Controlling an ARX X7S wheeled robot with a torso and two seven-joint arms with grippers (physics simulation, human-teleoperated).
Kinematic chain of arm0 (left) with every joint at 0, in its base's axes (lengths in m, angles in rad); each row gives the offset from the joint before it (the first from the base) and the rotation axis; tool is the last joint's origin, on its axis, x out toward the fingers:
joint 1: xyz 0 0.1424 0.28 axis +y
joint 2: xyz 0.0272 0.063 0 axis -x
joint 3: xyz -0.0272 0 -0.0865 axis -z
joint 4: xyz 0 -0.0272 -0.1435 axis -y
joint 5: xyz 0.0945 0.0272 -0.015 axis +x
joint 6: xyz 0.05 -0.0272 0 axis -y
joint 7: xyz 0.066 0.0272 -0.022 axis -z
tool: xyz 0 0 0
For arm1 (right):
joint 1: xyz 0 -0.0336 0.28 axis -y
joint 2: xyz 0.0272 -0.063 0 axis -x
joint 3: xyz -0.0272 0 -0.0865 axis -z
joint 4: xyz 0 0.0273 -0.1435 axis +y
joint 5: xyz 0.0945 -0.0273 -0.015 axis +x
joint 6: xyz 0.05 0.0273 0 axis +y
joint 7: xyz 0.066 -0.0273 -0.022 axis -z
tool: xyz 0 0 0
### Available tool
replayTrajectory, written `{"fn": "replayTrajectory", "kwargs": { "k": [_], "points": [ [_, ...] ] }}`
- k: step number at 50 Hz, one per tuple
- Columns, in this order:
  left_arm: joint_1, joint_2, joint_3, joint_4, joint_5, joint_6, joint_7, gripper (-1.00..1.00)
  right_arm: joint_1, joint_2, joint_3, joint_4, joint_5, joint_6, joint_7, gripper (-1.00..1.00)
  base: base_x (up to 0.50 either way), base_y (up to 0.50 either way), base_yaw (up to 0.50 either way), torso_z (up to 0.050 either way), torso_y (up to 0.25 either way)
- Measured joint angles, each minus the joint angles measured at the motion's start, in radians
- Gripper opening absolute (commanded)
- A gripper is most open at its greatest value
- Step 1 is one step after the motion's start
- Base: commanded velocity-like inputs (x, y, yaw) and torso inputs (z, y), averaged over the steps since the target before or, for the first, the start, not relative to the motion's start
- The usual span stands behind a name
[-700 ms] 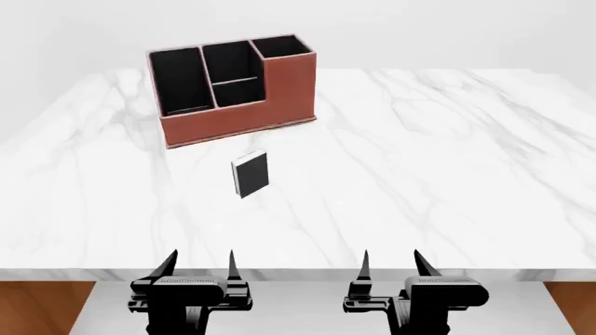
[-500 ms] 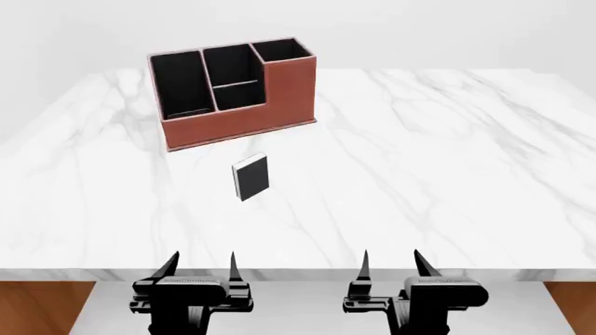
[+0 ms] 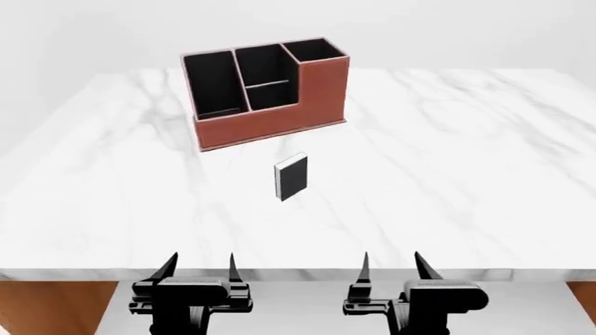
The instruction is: Pick up the book and place it in the left compartment of the caddy.
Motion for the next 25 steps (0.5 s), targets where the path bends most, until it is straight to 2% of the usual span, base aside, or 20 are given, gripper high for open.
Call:
{"fn": "replayTrajectory", "kwargs": {
  "k": [25],
  "points": [
    [-0.011,-0.031,0.031,-0.029,-0.018,0.034,-0.046,1.00,0.008,0.027,-0.050,0.015,0.021,-0.006,0.030,1.00,0.00,0.50,0.00,0.000,0.000]
  ]
}}
